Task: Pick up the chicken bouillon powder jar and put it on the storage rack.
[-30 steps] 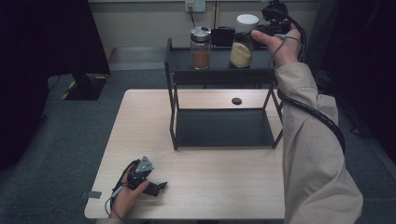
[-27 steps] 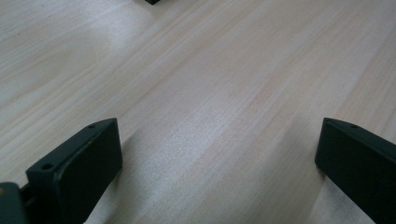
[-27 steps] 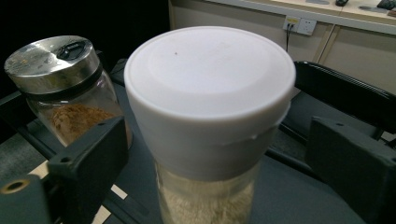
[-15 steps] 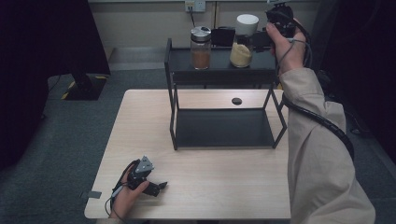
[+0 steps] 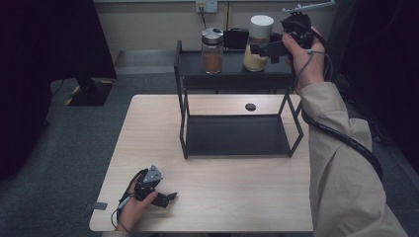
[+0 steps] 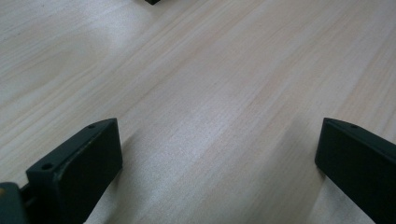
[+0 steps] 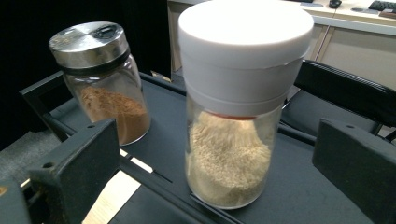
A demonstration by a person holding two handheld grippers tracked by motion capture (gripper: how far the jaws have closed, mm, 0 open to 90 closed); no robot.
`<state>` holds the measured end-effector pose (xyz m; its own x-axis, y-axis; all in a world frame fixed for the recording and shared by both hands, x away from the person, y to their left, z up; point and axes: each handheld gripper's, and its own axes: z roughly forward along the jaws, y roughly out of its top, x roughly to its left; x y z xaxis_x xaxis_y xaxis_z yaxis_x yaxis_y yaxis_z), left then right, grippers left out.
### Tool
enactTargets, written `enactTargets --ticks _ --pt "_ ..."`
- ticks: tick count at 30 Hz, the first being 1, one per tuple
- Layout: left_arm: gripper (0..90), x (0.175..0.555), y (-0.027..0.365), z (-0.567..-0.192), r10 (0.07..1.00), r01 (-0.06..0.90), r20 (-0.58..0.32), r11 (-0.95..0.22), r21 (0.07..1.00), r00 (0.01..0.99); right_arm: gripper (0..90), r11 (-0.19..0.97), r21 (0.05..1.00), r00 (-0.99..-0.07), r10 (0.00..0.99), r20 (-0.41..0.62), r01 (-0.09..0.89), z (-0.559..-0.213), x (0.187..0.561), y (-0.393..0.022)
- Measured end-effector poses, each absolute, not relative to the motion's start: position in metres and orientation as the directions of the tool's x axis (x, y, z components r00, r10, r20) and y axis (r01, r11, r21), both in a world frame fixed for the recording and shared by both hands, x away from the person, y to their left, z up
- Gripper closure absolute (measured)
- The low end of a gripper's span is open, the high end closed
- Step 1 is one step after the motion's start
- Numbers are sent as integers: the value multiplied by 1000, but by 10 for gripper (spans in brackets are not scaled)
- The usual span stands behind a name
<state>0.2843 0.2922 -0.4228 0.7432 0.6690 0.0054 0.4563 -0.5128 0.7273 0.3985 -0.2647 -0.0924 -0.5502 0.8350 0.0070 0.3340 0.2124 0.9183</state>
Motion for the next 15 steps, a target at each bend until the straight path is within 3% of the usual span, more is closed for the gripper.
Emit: enactTargets --ticks 15 --pt "0 284 292 -423 668 455 7 -514 727 744 0 226 917 -569 822 2 329 -104 382 -264"
